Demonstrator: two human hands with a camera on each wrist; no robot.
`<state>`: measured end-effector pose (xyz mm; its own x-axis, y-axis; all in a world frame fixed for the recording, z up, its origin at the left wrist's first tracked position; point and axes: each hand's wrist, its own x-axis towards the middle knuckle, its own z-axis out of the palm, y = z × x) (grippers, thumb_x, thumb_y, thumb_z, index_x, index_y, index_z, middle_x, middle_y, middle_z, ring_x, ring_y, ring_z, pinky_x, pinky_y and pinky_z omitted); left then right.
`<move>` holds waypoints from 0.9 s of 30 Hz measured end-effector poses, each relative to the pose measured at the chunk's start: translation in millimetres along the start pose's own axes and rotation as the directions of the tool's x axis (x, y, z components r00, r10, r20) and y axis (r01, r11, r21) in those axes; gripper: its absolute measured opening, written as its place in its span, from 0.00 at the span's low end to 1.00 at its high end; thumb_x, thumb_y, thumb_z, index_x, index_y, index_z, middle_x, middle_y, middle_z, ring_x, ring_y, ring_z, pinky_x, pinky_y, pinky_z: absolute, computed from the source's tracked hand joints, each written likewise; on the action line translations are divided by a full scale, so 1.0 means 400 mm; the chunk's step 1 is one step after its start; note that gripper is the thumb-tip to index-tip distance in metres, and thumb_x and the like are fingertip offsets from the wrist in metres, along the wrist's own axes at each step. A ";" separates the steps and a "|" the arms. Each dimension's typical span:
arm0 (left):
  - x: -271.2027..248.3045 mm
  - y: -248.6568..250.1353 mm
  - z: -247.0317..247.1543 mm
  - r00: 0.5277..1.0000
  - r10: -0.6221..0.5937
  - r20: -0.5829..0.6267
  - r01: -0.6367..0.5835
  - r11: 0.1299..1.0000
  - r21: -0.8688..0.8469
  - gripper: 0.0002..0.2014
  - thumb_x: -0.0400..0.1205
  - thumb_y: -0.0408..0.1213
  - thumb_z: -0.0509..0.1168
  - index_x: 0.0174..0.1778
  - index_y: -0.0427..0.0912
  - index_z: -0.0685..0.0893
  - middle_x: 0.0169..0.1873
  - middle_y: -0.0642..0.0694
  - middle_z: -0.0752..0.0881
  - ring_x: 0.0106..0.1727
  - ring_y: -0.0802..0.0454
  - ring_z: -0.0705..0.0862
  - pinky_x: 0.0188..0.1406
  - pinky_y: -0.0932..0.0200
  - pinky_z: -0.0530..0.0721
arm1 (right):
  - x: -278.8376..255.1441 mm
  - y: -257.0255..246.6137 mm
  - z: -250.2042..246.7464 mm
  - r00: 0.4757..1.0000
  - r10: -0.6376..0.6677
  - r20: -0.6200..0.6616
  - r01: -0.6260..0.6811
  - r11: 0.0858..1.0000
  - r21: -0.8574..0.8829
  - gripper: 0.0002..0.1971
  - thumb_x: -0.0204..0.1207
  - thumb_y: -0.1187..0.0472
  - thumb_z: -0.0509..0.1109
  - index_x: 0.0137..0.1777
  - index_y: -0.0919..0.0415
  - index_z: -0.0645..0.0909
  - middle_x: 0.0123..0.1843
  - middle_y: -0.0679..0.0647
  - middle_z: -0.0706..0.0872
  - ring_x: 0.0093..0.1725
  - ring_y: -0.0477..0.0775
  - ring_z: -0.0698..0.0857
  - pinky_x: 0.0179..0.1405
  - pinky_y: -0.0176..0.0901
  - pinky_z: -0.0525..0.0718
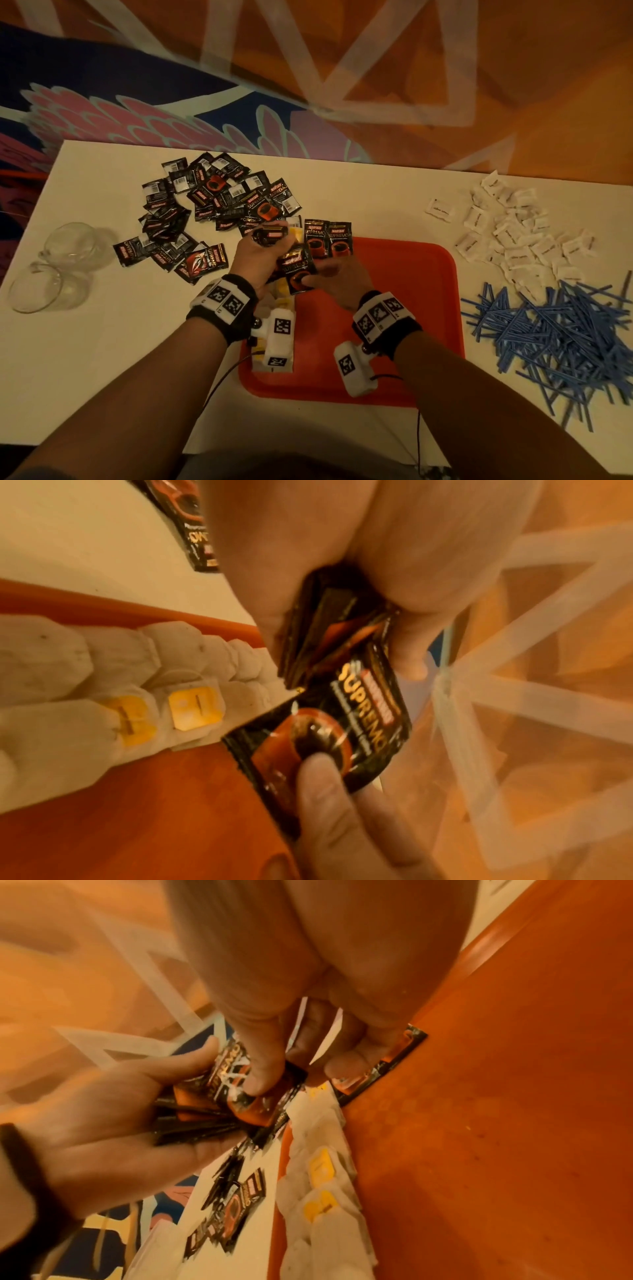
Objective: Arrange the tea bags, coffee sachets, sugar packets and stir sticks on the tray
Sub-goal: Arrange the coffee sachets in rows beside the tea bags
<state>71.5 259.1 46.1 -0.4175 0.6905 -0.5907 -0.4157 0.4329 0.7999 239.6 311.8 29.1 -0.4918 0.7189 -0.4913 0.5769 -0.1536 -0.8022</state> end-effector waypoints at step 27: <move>0.008 -0.065 -0.146 0.979 -0.197 -0.048 0.174 0.937 -0.302 0.18 0.83 0.29 0.67 0.68 0.47 0.82 0.46 0.40 0.91 0.44 0.46 0.90 0.52 0.43 0.86 | 0.162 0.043 0.006 0.878 0.350 -0.326 -0.386 0.921 -0.054 0.10 0.71 0.56 0.81 0.44 0.54 0.81 0.44 0.47 0.82 0.50 0.49 0.82 0.41 0.37 0.77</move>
<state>33.8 216.1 17.0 -0.3656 0.5634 -0.7409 -0.7064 0.3504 0.6150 216.1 353.9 -17.4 -0.0179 0.7986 -0.6016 0.7562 -0.3828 -0.5307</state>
